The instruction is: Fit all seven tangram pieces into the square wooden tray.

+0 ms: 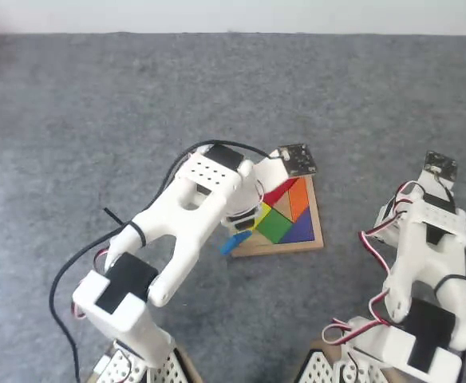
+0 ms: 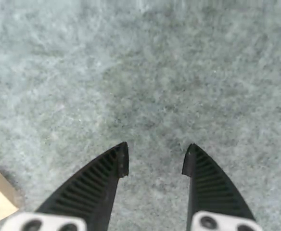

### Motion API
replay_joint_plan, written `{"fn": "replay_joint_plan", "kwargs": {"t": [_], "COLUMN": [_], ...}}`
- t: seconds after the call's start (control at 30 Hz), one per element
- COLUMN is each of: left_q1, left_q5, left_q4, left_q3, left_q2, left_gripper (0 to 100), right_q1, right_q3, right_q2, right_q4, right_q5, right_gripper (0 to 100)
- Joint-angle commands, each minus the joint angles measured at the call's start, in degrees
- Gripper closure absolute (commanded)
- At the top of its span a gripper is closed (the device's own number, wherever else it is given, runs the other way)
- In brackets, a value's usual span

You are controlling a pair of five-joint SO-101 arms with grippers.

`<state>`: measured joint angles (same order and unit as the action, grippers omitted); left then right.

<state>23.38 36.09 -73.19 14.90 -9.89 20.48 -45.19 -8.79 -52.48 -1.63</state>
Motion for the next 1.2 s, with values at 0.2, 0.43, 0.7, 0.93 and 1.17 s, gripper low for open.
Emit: {"fn": "replay_joint_plan", "kwargs": {"t": [0.2, 0.43, 0.7, 0.93, 1.17], "left_q1": [-12.31, -10.29, -4.22, -7.38, -8.53], "left_q5": [-13.80, -21.19, -28.13, -28.92, -28.75], "left_q4": [-9.85, -13.45, -6.77, -2.64, -1.49], "left_q3": [-10.95, -2.15, 9.01, 14.81, 14.73], "left_q2": [0.70, 1.05, 5.45, 10.46, 8.53], "left_gripper": [86, 88, 86, 86, 86], "right_q1": [-0.40, -0.57, -0.66, -0.66, -0.66], "right_q3": [-0.35, -0.35, -0.35, -0.62, -1.32], "right_q2": [-0.31, -0.40, -0.31, -0.31, -0.40], "right_q4": [0.75, 0.92, 0.84, 0.75, 1.19], "right_q5": [1.05, 1.05, 0.79, 0.79, 0.79], "right_gripper": [80.7, 80.7, 80.7, 80.8, 80.7]}}
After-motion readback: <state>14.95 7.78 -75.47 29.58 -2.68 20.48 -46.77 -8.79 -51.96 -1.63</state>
